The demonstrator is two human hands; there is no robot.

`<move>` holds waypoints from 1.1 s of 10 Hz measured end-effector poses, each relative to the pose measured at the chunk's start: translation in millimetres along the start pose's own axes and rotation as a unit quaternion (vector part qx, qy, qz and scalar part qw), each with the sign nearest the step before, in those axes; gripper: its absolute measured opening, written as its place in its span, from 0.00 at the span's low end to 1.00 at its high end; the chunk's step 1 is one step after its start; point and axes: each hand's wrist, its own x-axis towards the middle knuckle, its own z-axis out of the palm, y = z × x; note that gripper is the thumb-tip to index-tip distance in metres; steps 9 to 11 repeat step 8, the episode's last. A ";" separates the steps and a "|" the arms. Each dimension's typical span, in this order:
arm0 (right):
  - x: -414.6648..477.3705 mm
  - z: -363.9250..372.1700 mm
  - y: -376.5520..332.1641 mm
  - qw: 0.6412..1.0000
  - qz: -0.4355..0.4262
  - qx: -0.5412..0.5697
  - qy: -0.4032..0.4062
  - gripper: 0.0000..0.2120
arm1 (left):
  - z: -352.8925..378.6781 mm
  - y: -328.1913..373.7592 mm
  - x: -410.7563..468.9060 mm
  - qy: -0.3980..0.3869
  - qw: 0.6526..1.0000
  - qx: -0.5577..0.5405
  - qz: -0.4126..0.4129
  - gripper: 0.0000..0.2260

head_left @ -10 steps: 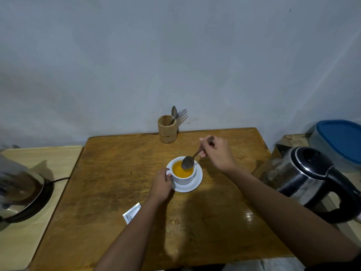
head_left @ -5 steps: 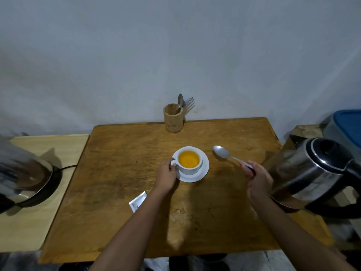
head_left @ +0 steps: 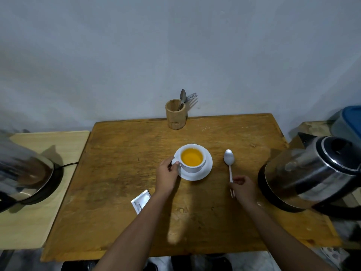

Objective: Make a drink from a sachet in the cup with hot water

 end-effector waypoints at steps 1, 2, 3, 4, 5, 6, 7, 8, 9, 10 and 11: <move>-2.9 2.0 -1.4 0.995 -0.067 -0.069 -0.017 0.11 | -0.1 -1.0 -1.5 0.010 1.000 -0.012 -0.008 0.17; -3.5 3.7 -0.5 0.985 -0.127 -0.118 -0.017 0.08 | 0.1 -0.8 -2.5 0.011 1.000 -0.006 -0.005 0.17; -4.1 3.4 -2.0 0.978 -0.156 -0.137 -0.022 0.08 | -0.1 -0.3 -1.9 0.004 1.000 -0.015 -0.011 0.17; -2.6 4.7 -0.5 0.976 -0.164 -0.141 -0.031 0.08 | -0.2 -0.4 -0.9 0.001 1.000 -0.011 -0.009 0.17; 0.8 6.2 0.8 0.976 -0.159 -0.149 -0.030 0.07 | -0.6 1.4 -1.0 -0.009 1.000 -0.008 -0.005 0.16; 6.4 5.5 -0.3 0.967 -0.164 -0.193 -0.032 0.04 | -1.5 1.4 -1.5 -0.018 1.000 0.003 0.013 0.15; 9.8 3.8 -3.9 0.960 -0.164 -0.221 -0.044 0.04 | -4.2 5.2 -1.2 -0.034 0.999 0.003 0.032 0.13; 11.8 1.9 -4.3 0.948 -0.205 -0.244 -0.004 0.03 | -4.5 -2.6 -2.9 -0.004 0.999 0.016 0.034 0.14; 11.8 1.9 -4.3 0.948 -0.205 -0.244 -0.004 0.03 | -4.5 -2.6 -2.9 -0.004 0.999 0.016 0.034 0.14; 11.8 1.9 -4.3 0.948 -0.205 -0.244 -0.004 0.03 | -4.5 -2.6 -2.9 -0.004 0.999 0.016 0.034 0.14; 11.8 1.9 -4.3 0.948 -0.205 -0.244 -0.004 0.03 | -4.5 -2.6 -2.9 -0.004 0.999 0.016 0.034 0.14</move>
